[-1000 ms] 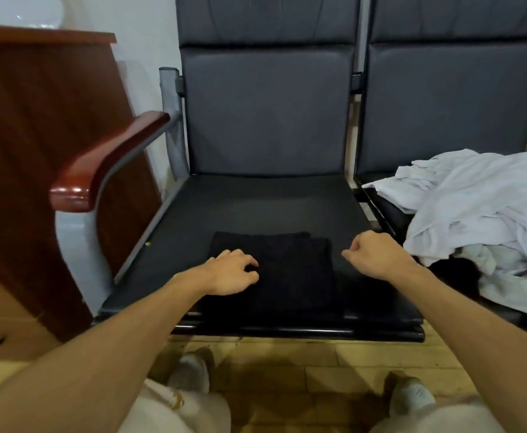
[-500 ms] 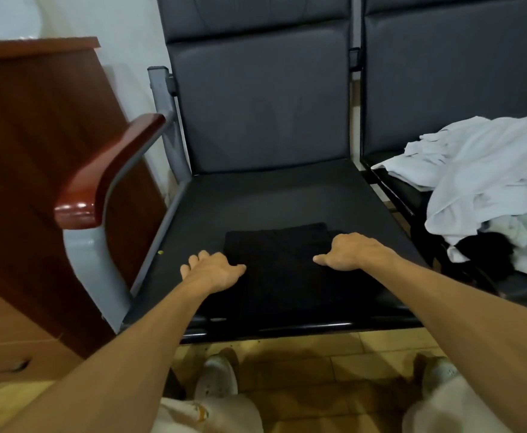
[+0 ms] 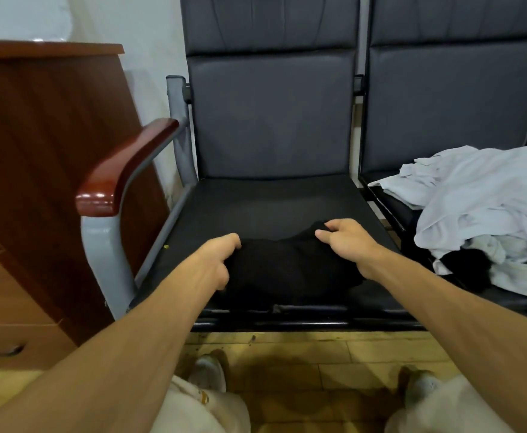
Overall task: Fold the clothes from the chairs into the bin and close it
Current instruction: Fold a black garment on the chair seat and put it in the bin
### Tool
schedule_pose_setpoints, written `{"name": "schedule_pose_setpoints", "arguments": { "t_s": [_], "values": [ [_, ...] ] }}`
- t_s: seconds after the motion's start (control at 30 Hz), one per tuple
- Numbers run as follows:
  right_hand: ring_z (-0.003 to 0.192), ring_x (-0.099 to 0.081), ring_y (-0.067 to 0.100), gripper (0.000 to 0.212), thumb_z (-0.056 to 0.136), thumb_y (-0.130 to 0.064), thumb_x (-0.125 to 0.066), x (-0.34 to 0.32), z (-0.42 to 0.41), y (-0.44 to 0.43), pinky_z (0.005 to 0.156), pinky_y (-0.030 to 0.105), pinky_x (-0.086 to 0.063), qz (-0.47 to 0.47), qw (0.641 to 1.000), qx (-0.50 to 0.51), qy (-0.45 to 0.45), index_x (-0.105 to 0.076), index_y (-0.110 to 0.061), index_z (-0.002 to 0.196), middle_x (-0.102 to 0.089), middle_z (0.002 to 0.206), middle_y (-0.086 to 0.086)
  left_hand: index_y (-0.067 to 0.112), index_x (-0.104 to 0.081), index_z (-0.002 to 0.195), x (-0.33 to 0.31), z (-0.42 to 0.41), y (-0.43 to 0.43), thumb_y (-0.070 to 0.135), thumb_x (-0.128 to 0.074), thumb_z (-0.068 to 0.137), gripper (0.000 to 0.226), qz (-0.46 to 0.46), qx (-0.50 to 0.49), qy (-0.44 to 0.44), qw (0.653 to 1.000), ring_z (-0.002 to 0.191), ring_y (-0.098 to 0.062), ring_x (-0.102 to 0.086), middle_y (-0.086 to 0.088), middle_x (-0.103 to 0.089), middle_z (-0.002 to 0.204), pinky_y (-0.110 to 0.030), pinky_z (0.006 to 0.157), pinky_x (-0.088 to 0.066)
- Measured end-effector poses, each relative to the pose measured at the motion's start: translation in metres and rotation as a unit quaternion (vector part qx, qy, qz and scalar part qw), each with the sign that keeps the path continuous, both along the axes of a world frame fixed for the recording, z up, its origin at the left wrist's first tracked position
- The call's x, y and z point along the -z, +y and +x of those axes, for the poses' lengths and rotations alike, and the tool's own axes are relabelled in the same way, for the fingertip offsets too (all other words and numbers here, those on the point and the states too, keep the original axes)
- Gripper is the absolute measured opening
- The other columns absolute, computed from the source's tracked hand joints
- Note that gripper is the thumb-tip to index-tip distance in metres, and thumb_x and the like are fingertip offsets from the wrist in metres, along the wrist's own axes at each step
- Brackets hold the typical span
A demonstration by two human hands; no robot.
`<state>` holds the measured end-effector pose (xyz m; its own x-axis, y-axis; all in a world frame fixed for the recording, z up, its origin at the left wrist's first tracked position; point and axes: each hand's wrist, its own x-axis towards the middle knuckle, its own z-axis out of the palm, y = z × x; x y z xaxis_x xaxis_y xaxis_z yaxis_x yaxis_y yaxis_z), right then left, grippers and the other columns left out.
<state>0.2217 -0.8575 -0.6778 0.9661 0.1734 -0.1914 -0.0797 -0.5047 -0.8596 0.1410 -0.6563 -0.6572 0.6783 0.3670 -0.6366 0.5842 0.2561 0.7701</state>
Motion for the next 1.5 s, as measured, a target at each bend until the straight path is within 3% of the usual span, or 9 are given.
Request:
{"name": "schedule_pose_setpoints", "arguments": {
  "t_s": [0.1, 0.33, 0.6, 0.73, 0.93, 1.03, 1.17, 1.37, 1.5],
  "values": [
    [0.105, -0.064, 0.023, 0.035, 0.094, -0.023, -0.058, -0.017, -0.009, 0.002, 0.098, 0.042, -0.051, 0.078, 0.997, 0.012, -0.003, -0.059, -0.016, 0.128, -0.067, 0.116, 0.005, 0.010, -0.060, 0.084, -0.013, -0.003, -0.007, 0.025, -0.057, 0.093, 0.017, -0.041, 0.006, -0.041, 0.998, 0.065, -0.024, -0.060, -0.008, -0.064, 0.077, -0.034, 0.056, -0.047],
    [0.109, -0.062, 0.019, 0.044, 0.094, -0.018, -0.055, -0.072, -0.054, 0.049, 0.098, 0.040, -0.050, 0.149, 0.985, -0.076, -0.039, -0.051, -0.025, 0.137, -0.061, 0.126, -0.001, 0.021, -0.059, 0.112, -0.060, -0.053, 0.031, 0.022, -0.053, 0.097, 0.016, 0.022, -0.070, -0.252, 0.965, 0.075, -0.023, -0.066, -0.008, -0.068, 0.096, -0.027, 0.052, -0.052],
    [0.134, -0.044, 0.019, 0.048, 0.099, -0.017, -0.052, -0.092, -0.159, 0.173, 0.109, 0.034, -0.039, 0.065, 0.953, -0.279, -0.099, -0.041, -0.024, 0.146, -0.045, 0.146, 0.001, 0.029, -0.057, 0.115, -0.051, -0.212, 0.114, 0.022, -0.050, 0.098, 0.020, 0.108, -0.229, -0.330, 0.909, 0.095, -0.020, -0.063, 0.001, -0.065, 0.107, -0.037, 0.078, -0.055],
    [0.145, -0.024, 0.016, 0.050, 0.101, -0.014, -0.048, -0.059, -0.220, 0.234, 0.110, 0.028, -0.028, -0.006, 0.922, -0.374, -0.103, -0.034, -0.020, 0.149, -0.029, 0.156, -0.002, 0.032, -0.055, 0.116, -0.001, -0.296, 0.148, 0.021, -0.049, 0.096, 0.024, 0.107, -0.286, -0.291, 0.907, 0.100, -0.024, -0.064, -0.003, -0.064, 0.114, -0.046, 0.085, -0.055],
    [0.142, -0.030, 0.018, 0.044, 0.099, -0.021, -0.051, 0.033, -0.290, 0.299, 0.112, 0.037, -0.026, -0.080, 0.867, -0.483, -0.095, -0.042, -0.031, 0.142, -0.039, 0.150, -0.005, 0.035, -0.054, 0.114, 0.093, -0.410, 0.161, 0.020, -0.047, 0.097, 0.024, 0.060, -0.409, -0.210, 0.886, 0.102, -0.017, -0.063, 0.004, -0.063, 0.115, -0.039, 0.086, -0.053],
    [0.141, -0.033, 0.017, 0.045, 0.100, -0.013, -0.050, 0.078, -0.327, 0.314, 0.108, 0.029, -0.030, -0.109, 0.831, -0.541, -0.074, -0.042, -0.023, 0.143, -0.040, 0.149, -0.004, 0.033, -0.053, 0.111, 0.138, -0.456, 0.154, 0.017, -0.043, 0.099, 0.023, 0.048, -0.456, -0.145, 0.877, 0.103, -0.017, -0.060, 0.003, -0.062, 0.115, -0.037, 0.082, -0.050],
    [0.140, -0.035, 0.020, 0.044, 0.100, -0.015, -0.050, 0.130, -0.377, 0.324, 0.112, 0.035, -0.033, -0.138, 0.795, -0.589, -0.042, -0.042, -0.025, 0.142, -0.040, 0.150, -0.003, 0.027, -0.052, 0.117, 0.183, -0.505, 0.139, 0.014, -0.041, 0.100, 0.024, 0.017, -0.527, -0.067, 0.847, 0.098, -0.021, -0.061, -0.002, -0.062, 0.110, -0.036, 0.075, -0.052],
    [0.137, -0.038, 0.020, 0.040, 0.100, -0.019, -0.050, 0.180, -0.437, 0.329, 0.112, 0.038, -0.033, -0.139, 0.761, -0.634, 0.001, -0.046, -0.027, 0.139, -0.046, 0.146, -0.002, 0.019, -0.038, 0.139, 0.223, -0.561, 0.121, 0.009, -0.035, 0.100, 0.040, -0.002, -0.546, 0.043, 0.837, 0.088, -0.016, -0.057, 0.004, -0.056, 0.097, -0.035, 0.080, -0.047],
    [0.121, -0.051, 0.019, 0.038, 0.099, -0.020, -0.049, 0.202, -0.454, 0.331, 0.106, 0.034, -0.038, -0.197, 0.749, -0.631, 0.036, -0.046, -0.022, 0.137, -0.058, 0.127, 0.000, 0.007, -0.033, 0.145, 0.246, -0.574, 0.124, 0.019, -0.043, 0.092, 0.055, -0.083, -0.518, 0.125, 0.842, 0.101, -0.031, -0.061, -0.015, -0.059, 0.123, -0.037, 0.077, -0.053]
  ]
}}
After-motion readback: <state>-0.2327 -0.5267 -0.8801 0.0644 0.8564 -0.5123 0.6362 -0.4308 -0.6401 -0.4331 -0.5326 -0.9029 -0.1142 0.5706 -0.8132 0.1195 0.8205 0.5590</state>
